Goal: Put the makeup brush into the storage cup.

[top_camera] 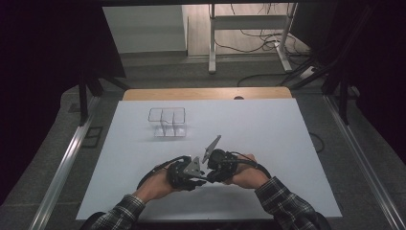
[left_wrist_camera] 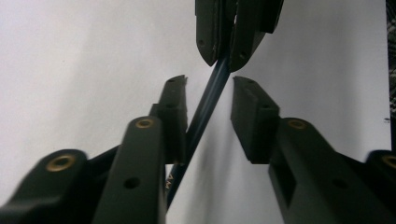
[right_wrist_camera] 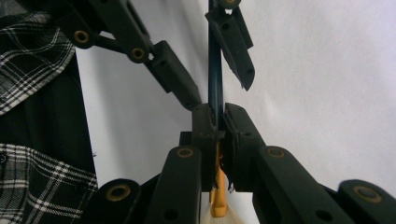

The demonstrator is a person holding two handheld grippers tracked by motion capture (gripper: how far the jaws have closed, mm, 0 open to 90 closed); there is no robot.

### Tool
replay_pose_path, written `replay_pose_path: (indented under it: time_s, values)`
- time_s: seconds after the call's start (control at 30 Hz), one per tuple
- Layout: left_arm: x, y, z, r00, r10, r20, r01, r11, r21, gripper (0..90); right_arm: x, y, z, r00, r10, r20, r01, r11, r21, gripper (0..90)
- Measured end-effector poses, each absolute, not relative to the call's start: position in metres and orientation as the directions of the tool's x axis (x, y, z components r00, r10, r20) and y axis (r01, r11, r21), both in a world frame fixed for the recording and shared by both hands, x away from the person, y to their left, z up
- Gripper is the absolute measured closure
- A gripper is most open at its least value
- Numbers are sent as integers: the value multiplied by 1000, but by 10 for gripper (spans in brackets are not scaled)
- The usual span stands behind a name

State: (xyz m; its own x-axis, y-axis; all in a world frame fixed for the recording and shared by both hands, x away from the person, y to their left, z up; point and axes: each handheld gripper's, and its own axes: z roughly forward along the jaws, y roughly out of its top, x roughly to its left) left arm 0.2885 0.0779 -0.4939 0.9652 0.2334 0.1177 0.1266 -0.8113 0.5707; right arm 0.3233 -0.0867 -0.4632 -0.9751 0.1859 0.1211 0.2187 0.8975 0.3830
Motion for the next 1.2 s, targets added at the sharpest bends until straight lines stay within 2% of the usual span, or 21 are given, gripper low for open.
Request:
replay_pose_path:
  time_s: [0.1, 0.2, 0.27, 0.33, 0.5, 0.67, 0.7, 1.2]
  values:
    - [289, 79, -493, 983, 160, 92, 83, -826, 558, 810, 323, -86, -463, -975, 176, 136, 216, 894, 392, 813]
    - [291, 81, -492, 984, 167, 69, 101, -824, 558, 839, 324, -88, -461, -977, 178, 120, 213, 882, 421, 771]
    - [294, 85, -490, 981, 187, 53, 126, -821, 557, 839, 326, -90, -462, -980, 181, 79, 197, 883, 426, 634]
    - [297, 88, -490, 978, 208, 32, 154, -812, 563, 839, 328, -92, -464, -978, 201, 60, 207, 877, 434, 535]
    - [305, 93, -492, 962, 272, -32, 244, -797, 552, 838, 334, -99, -464, -976, 218, 29, 206, 858, 470, 374]
    - [305, 93, -493, 953, 298, -45, 274, -794, 543, 838, 336, -103, -463, -972, 236, 9, 211, 851, 480, 315]
    - [305, 93, -493, 949, 313, -41, 285, -790, 544, 838, 336, -104, -464, -970, 243, 2, 215, 850, 481, 272]
    - [305, 99, -492, 929, 368, -46, 332, -769, 546, 836, 335, -113, -470, -959, 283, -23, 228, 818, 528, 87]
